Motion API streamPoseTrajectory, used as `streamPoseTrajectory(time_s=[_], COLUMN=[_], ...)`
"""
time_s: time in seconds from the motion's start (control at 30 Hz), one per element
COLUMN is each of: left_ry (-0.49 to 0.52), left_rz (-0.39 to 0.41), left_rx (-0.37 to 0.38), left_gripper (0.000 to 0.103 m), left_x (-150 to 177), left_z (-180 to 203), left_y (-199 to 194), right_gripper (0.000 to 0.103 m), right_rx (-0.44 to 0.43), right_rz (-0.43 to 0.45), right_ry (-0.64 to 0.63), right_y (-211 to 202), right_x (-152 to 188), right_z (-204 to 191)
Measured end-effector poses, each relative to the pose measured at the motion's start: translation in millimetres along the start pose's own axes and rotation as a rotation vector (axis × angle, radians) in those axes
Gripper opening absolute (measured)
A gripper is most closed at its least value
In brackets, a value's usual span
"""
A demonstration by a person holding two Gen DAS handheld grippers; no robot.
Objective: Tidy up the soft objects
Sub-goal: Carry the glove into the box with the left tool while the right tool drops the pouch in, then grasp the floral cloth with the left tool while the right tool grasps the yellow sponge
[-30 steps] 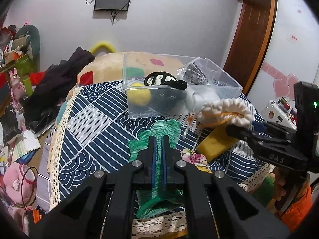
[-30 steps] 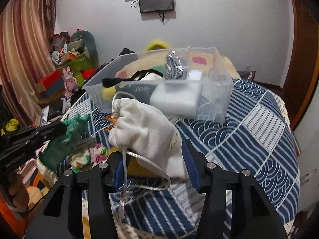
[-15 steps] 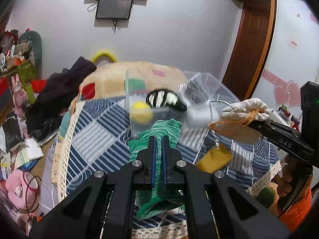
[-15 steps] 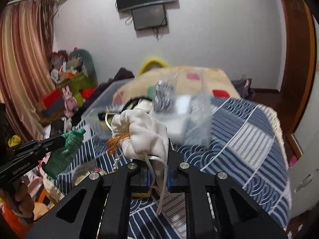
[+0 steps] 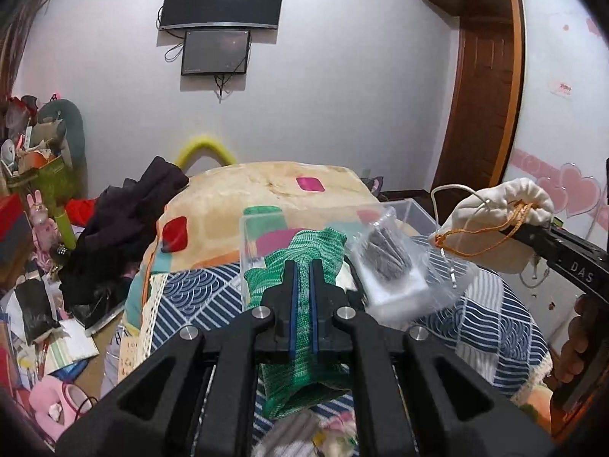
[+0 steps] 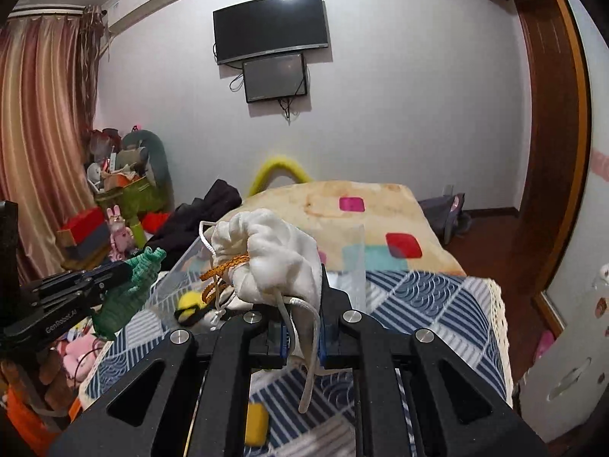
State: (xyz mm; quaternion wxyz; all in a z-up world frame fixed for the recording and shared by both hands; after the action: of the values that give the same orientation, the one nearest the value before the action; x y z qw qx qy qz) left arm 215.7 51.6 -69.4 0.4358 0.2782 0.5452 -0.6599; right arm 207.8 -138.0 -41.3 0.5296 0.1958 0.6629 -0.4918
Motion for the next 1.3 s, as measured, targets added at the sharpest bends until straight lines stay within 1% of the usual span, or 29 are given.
streamPoseTrajectory(time_s=[0.1,0.17,0.23,0.3,0.4,0.53,0.57,0.6,0.63,0.67,0.7,0.83,0.87,0.9,0.97,1.03,1.07,1.13,1.17,1.23,1.3], left_ry=[0.003,0.005,0.007,0.004,0.001,0.021,0.028,0.035,0.042,0.054,0.065,0.07,0.066,0.06,0.053,0.052,0.053,0.059,0.061,0.064,0.061], left_rz=[-0.003,-0.006,-0.018,-0.042,-0.09,-0.143,-0.154,-0.159,-0.155,-0.148,-0.145,-0.145,-0.146,-0.148,-0.142,-0.126,-0.116,-0.093,-0.085,-0.065,-0.052], left_rx=[-0.012,-0.02,-0.026,-0.026,-0.017,-0.022,-0.018,-0.015,-0.018,-0.024,-0.026,-0.019,-0.016,-0.01,-0.002,-0.002,-0.002,-0.002,-0.002,-0.008,-0.013], left_gripper=[0.004,0.004,0.004,0.004,0.004,0.004,0.005,0.006,0.009,0.011,0.014,0.023,0.024,0.027,0.036,0.049,0.052,0.065,0.069,0.087,0.093], left_x=[-9.6,-12.7,-13.5,-12.5,-5.1,9.2,12.7,15.8,17.5,19.3,21.1,25.1,25.1,25.0,23.7,22.2,21.2,19.6,19.3,19.0,20.4], left_z=[-1.3,-2.2,-2.5,-2.8,-2.5,0.8,2.6,4.5,6.0,7.6,9.5,12.0,12.1,12.1,12.4,13.9,14.1,15.4,16.4,16.5,15.2], left_y=[17.0,28.4,41.8,57.9,79.4,99.1,101.2,101.3,99.7,97.1,94.2,82.1,80.2,76.5,66.7,56.1,50.0,35.7,29.9,16.3,5.4], right_gripper=[0.009,0.009,0.009,0.009,0.01,0.01,0.015,0.026,0.032,0.043,0.049,0.053,0.057,0.062,0.067,0.07,0.073,0.078,0.08,0.083,0.084], right_rx=[0.013,0.043,0.085,0.105,0.093,0.065,0.056,0.051,0.045,0.041,0.041,0.015,0.01,0.006,-0.006,-0.018,-0.022,-0.031,-0.036,-0.051,-0.061], right_rz=[0.001,-0.011,-0.038,-0.066,-0.128,-0.193,-0.208,-0.218,-0.225,-0.22,-0.212,-0.2,-0.195,-0.187,-0.167,-0.151,-0.146,-0.127,-0.122,-0.114,-0.115], right_ry=[-0.007,-0.028,-0.06,-0.08,-0.093,-0.103,-0.108,-0.108,-0.104,-0.098,-0.096,-0.086,-0.082,-0.078,-0.067,-0.057,-0.055,-0.047,-0.043,-0.039,-0.043], right_y=[14.9,28.2,43.1,53.7,67.6,73.3,73.3,72.0,69.4,65.4,60.3,43.5,41.6,38.2,29.1,19.1,17.9,7.9,6.8,1.0,-0.4], right_x=[-7.3,-7.8,-3.6,2.1,17.9,33.7,36.7,38.6,40.4,41.0,40.8,37.6,37.0,35.9,33.1,30.8,29.9,29.1,29.3,31.1,33.7], right_z=[-0.4,-2.9,-5.3,-6.2,-9.5,-11.1,-10.7,-9.6,-8.9,-7.6,-6.1,-3.2,-2.2,-1.9,-1.9,-2.9,-4.6,-7.6,-10.2,-14.8,-19.8])
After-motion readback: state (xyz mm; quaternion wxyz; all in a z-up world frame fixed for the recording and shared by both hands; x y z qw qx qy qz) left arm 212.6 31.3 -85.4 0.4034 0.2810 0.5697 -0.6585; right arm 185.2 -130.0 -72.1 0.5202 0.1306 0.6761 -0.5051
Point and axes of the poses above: each gripper's, at about its wrist camera, not at the fingertips, and y roughly the way its jaws point, z to its right, x to its underside, the point moved 7 cm from there along y, roughly the way its jaws point, and after that the axes turned 10 degrees about -y, right-handed, at the moved point
